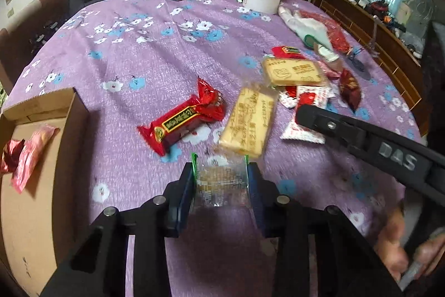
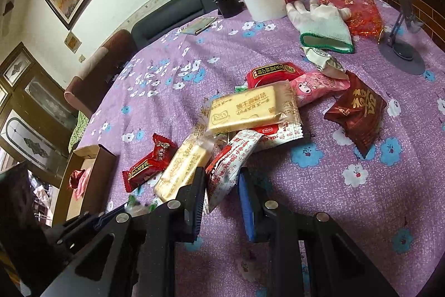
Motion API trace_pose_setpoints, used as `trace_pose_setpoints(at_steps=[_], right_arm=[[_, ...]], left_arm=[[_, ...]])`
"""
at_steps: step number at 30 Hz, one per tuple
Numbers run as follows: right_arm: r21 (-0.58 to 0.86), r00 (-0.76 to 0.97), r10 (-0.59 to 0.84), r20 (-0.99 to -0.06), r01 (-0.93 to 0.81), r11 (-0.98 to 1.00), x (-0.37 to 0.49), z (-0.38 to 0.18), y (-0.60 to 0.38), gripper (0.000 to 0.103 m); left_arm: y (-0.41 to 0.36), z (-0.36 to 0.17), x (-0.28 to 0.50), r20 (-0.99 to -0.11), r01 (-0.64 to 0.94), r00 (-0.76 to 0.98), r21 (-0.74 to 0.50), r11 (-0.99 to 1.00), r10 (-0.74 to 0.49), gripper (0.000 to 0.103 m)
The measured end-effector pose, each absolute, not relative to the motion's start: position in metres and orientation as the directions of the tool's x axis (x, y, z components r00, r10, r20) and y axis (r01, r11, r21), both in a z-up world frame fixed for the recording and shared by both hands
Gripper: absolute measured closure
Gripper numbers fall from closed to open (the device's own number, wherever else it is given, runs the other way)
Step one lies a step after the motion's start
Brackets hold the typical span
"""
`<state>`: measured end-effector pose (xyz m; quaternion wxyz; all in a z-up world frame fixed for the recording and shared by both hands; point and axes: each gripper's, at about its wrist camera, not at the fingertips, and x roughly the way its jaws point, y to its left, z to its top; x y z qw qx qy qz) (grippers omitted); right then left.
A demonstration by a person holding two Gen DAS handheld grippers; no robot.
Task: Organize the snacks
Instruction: 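Grasp the clear cookie packet with the left tool while the right grasps the white-red packet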
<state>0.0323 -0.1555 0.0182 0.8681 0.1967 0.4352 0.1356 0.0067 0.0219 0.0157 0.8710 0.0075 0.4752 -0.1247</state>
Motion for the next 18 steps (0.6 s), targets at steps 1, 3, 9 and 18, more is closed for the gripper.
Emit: trace_pose_setpoints(at_steps=[1, 3, 9, 18], right_arm=[[0.466, 0.587, 0.414, -0.696, -0.069, 0.882, 0.032, 0.019, -0.156, 0.078], [0.474, 0.596, 0.421, -0.683, -0.077, 0.877, 0.030, 0.021, -0.157, 0.079], [0.502, 0.599, 0.454, -0.660, -0.098, 0.859, 0.026, 0.022, -0.157, 0.079], [0.507, 0.621, 0.466, -0.630, -0.126, 0.853, 0.010, 0.040, -0.148, 0.079]], left_arm=[[0.027, 0.021, 0.001, -0.823, 0.221, 0.518, -0.135, 0.966, -0.234, 0.067], [0.037, 0.033, -0.010, -0.802, 0.223, 0.521, -0.201, 0.954, -0.291, 0.067], [0.095, 0.080, -0.059, -0.723, 0.200, 0.614, -0.247, 0.948, -0.317, 0.065], [0.234, 0.080, -0.079, -0.748, -0.076, 0.654, -0.214, 0.974, -0.114, 0.065]])
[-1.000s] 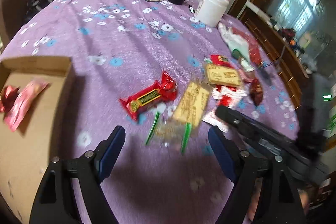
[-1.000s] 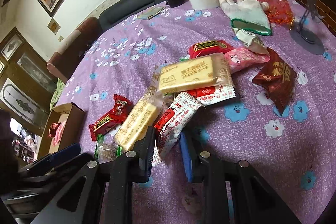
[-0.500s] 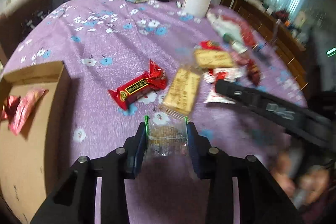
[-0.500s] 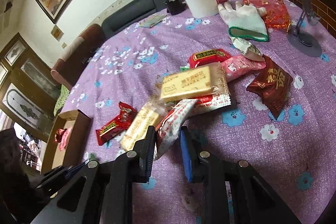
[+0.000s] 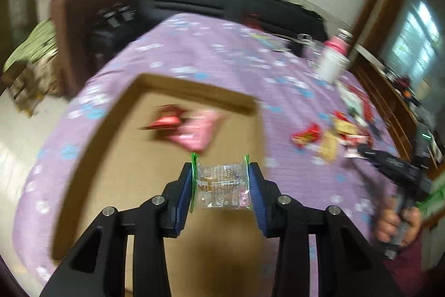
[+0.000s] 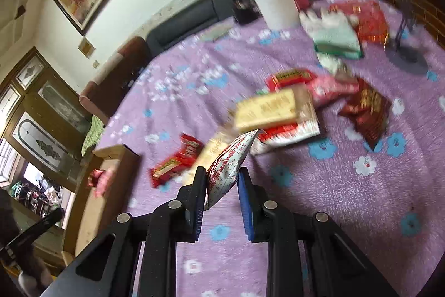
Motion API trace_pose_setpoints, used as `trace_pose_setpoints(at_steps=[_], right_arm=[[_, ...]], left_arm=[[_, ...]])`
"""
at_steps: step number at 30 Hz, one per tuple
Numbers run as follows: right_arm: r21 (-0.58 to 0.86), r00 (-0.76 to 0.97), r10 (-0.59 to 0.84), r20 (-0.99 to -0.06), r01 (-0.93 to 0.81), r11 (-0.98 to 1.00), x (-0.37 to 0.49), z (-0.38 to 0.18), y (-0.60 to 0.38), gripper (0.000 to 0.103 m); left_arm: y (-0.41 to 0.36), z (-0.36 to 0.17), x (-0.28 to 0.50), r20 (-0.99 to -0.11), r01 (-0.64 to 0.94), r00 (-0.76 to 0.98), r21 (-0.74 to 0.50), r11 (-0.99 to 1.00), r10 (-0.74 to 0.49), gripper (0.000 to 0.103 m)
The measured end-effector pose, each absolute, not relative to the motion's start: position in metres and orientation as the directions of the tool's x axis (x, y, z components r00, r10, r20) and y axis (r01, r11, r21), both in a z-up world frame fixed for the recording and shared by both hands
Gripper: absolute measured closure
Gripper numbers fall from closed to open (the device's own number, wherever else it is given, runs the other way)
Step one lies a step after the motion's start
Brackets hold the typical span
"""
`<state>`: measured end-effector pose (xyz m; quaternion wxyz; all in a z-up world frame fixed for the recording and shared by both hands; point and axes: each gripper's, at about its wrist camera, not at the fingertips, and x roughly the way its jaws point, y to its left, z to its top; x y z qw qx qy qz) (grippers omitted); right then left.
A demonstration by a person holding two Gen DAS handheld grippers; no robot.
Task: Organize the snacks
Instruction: 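Grasp the clear cookie packet with the left tool while the right grasps the white-red packet, then carry both packets into the cardboard box and open both tools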
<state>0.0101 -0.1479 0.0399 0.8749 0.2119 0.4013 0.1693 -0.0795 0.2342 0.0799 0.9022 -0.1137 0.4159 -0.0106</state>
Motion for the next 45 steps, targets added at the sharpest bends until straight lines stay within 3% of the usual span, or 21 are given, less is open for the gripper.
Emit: trace_pose_setpoints(at_steps=[4, 8, 20, 24, 29, 35, 41, 45], right_arm=[[0.493, 0.613, 0.514, -0.599, -0.224, 0.841, -0.006, 0.073, -0.118, 0.078], [0.463, 0.533, 0.570, -0.625, -0.335, 0.821, -0.007, 0.086, -0.059, 0.078], [0.374, 0.312, 0.589, -0.745, -0.537, 0.757, 0.011, 0.045, 0.113, 0.078], [0.376, 0.285, 0.588, -0.757, -0.546, 0.748, 0.014, 0.033, 0.129, 0.076], [0.359, 0.315, 0.584, -0.748, -0.549, 0.755, 0.013, 0.038, 0.128, 0.074], [0.388, 0.362, 0.600, -0.713, -0.509, 0.768, 0.005, 0.058, 0.092, 0.071], [0.396, 0.469, 0.577, -0.669, -0.432, 0.810, -0.005, 0.081, 0.023, 0.059], [0.382, 0.557, 0.496, -0.666, -0.316, 0.868, -0.010, 0.083, -0.044, 0.057]], left_arm=[[0.276, 0.068, -0.068, -0.785, -0.156, 0.616, -0.201, 0.967, -0.064, 0.065], [0.300, 0.053, -0.050, -0.800, -0.191, 0.595, -0.238, 0.952, -0.080, 0.065], [0.312, 0.022, 0.004, -0.833, -0.204, 0.542, -0.259, 0.944, -0.111, 0.065], [0.315, 0.020, 0.003, -0.828, -0.210, 0.542, -0.296, 0.932, -0.141, 0.057], [0.316, 0.034, -0.008, -0.803, -0.206, 0.576, -0.325, 0.923, -0.154, 0.038], [0.314, 0.070, -0.042, -0.749, -0.200, 0.652, -0.320, 0.926, -0.118, 0.029], [0.289, 0.090, -0.079, -0.727, -0.153, 0.676, -0.297, 0.942, -0.119, 0.026], [0.266, 0.095, -0.098, -0.722, -0.112, 0.678, -0.287, 0.951, -0.139, 0.025]])
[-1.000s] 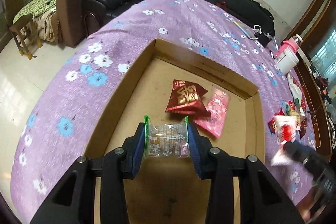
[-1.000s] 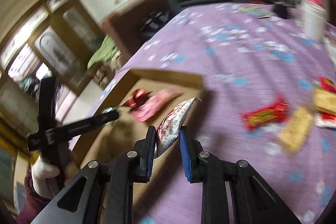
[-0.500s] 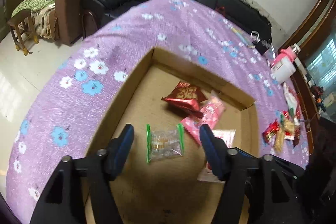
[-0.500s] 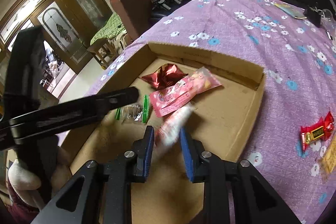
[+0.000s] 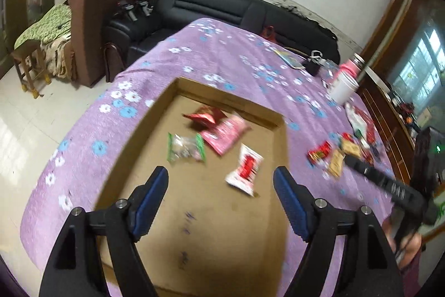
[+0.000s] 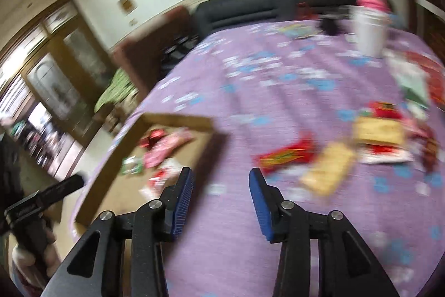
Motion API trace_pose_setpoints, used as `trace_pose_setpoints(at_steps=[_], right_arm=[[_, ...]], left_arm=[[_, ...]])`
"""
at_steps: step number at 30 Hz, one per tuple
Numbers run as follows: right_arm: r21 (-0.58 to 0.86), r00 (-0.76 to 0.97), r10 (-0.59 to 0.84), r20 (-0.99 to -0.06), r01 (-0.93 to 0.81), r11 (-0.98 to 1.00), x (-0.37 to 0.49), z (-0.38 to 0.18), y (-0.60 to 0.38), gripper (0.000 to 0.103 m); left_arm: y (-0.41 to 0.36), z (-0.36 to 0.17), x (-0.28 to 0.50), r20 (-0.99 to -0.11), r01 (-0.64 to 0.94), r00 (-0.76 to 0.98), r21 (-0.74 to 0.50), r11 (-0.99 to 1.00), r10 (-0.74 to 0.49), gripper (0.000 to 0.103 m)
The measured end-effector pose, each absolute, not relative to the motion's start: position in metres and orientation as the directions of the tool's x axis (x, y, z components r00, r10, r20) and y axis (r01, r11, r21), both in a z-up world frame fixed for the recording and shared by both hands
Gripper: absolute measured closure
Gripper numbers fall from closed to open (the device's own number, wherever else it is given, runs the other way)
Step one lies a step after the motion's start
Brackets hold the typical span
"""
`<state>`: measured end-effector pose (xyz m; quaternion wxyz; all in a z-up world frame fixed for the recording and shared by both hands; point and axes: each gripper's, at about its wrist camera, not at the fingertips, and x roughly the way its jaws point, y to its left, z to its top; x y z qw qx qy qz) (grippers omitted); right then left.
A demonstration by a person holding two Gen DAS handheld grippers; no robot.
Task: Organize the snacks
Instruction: 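Carry both packets into the cardboard box and open both tools, then grasp the red chocolate bar with the left tool while the right grasps the yellow wafer bar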
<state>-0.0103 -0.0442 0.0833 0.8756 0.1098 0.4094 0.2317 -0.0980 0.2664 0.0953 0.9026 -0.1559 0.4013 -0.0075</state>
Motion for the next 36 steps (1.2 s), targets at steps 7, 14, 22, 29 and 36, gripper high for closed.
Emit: trace_pose_setpoints(at_steps=[7, 14, 22, 29, 36], right_arm=[[0.342, 0.585, 0.356, -0.729, -0.139, 0.929, -0.007, 0.056, -0.119, 0.057], [0.386, 0.544, 0.361, -0.757, -0.072, 0.920, 0.035, 0.026, -0.103, 0.057], [0.278, 0.569, 0.278, -0.774, -0.089, 0.956, 0.051, 0.014, -0.081, 0.061], [0.270, 0.563, 0.246, -0.789, -0.042, 0.962, 0.031, 0.012, -0.122, 0.091], [0.440, 0.538, 0.397, -0.743, -0.054, 0.896, 0.036, 0.007, -0.144, 0.091]], left_arm=[[0.217, 0.097, -0.110, -0.724, -0.031, 0.667, -0.263, 0.964, -0.176, 0.025], [0.180, 0.102, -0.110, -0.723, 0.040, 0.661, -0.232, 0.972, -0.199, 0.025], [0.151, 0.089, -0.089, -0.751, 0.102, 0.627, -0.182, 0.978, -0.205, 0.025], [0.109, 0.073, -0.041, -0.771, 0.184, 0.582, -0.185, 0.965, -0.258, 0.025], [0.052, 0.049, 0.029, -0.798, 0.317, 0.560, -0.041, 0.947, -0.222, 0.025]])
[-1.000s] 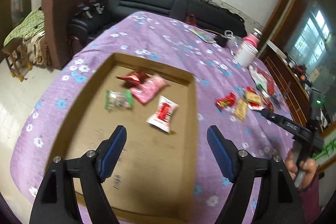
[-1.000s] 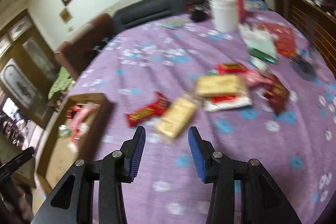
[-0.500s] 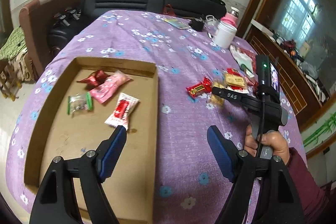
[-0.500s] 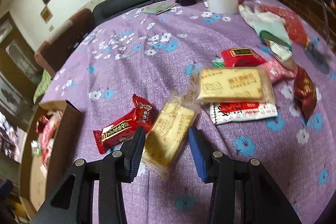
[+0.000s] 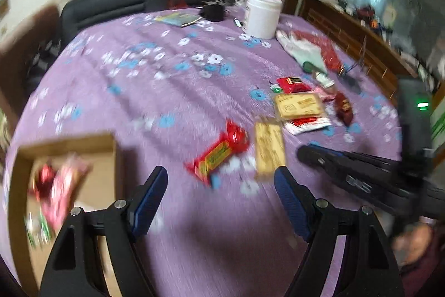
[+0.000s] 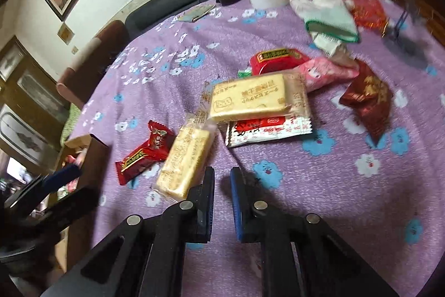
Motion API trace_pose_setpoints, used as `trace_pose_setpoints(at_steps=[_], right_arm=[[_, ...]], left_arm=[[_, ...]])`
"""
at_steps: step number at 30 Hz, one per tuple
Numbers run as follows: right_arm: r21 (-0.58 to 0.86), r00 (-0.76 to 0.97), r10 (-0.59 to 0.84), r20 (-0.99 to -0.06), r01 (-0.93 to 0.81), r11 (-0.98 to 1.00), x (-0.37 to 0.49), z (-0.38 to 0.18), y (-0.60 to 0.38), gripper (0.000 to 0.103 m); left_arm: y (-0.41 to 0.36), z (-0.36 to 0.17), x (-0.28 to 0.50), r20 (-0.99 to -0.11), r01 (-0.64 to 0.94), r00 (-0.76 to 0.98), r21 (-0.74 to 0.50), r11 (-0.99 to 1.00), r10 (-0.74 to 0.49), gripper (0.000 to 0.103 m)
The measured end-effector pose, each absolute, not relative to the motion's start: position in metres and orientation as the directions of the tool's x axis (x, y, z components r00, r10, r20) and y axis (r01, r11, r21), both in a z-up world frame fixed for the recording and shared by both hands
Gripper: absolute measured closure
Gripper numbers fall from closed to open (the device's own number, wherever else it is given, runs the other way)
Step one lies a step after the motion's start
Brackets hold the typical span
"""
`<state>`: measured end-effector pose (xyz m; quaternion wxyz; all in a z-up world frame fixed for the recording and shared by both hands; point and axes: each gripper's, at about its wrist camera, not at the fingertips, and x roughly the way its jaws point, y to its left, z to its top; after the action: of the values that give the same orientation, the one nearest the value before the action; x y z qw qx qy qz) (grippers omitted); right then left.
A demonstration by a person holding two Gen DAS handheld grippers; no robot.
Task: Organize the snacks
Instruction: 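Grasp the red chocolate bar with the left tool while the right grasps the yellow wafer bar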
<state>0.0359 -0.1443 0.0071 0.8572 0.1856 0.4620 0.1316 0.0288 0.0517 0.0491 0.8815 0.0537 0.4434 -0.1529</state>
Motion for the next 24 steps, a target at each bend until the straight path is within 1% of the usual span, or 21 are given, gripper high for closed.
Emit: trace_pose_setpoints(at_steps=[1, 3, 6, 7, 10, 11, 13, 14, 15, 18, 22, 24], right_arm=[[0.441, 0.537, 0.397, -0.744, -0.053, 0.896, 0.036, 0.007, -0.144, 0.091], [0.439, 0.538, 0.398, -0.743, -0.057, 0.896, 0.037, 0.008, -0.143, 0.091], [0.455, 0.540, 0.417, -0.731, -0.069, 0.888, 0.036, 0.009, -0.140, 0.091], [0.465, 0.542, 0.426, -0.725, -0.072, 0.882, 0.036, 0.009, -0.140, 0.089], [0.482, 0.551, 0.439, -0.710, -0.075, 0.873, 0.037, 0.011, -0.141, 0.074], [0.483, 0.556, 0.437, -0.707, -0.073, 0.873, 0.037, 0.011, -0.142, 0.072], [0.483, 0.562, 0.435, -0.703, -0.071, 0.873, 0.037, 0.011, -0.143, 0.072], [0.483, 0.566, 0.434, -0.701, -0.071, 0.873, 0.037, 0.011, -0.144, 0.072], [0.482, 0.568, 0.432, -0.700, -0.070, 0.873, 0.037, 0.011, -0.144, 0.072], [0.485, 0.565, 0.437, -0.700, -0.073, 0.872, 0.037, 0.009, -0.143, 0.072], [0.494, 0.562, 0.446, -0.697, -0.075, 0.866, 0.038, 0.006, -0.142, 0.072], [0.487, 0.565, 0.443, -0.696, -0.083, 0.870, 0.037, 0.007, -0.140, 0.069]], left_arm=[[0.047, 0.045, 0.037, -0.800, 0.329, 0.566, 0.000, 0.944, -0.197, 0.025], [0.042, 0.040, 0.047, -0.803, 0.349, 0.570, 0.044, 0.936, -0.175, 0.025], [0.034, 0.027, 0.059, -0.821, 0.394, 0.546, 0.076, 0.916, -0.167, 0.028], [0.030, 0.024, 0.060, -0.828, 0.406, 0.537, 0.086, 0.910, -0.161, 0.028], [0.019, 0.006, 0.062, -0.845, 0.429, 0.525, 0.163, 0.888, -0.098, 0.028], [0.018, 0.004, 0.062, -0.843, 0.430, 0.530, 0.174, 0.886, -0.091, 0.031], [0.021, 0.005, 0.061, -0.853, 0.439, 0.508, 0.139, 0.887, -0.118, 0.062], [0.023, 0.006, 0.061, -0.857, 0.433, 0.499, 0.117, 0.894, -0.129, 0.084], [0.025, 0.007, 0.060, -0.862, 0.426, 0.489, 0.100, 0.899, -0.135, 0.084], [0.031, 0.013, 0.052, -0.847, 0.391, 0.516, 0.102, 0.915, -0.126, 0.084], [0.049, 0.025, 0.036, -0.840, 0.329, 0.509, -0.013, 0.944, -0.189, 0.084], [0.057, 0.035, 0.017, -0.827, 0.310, 0.517, -0.059, 0.949, -0.220, 0.084]])
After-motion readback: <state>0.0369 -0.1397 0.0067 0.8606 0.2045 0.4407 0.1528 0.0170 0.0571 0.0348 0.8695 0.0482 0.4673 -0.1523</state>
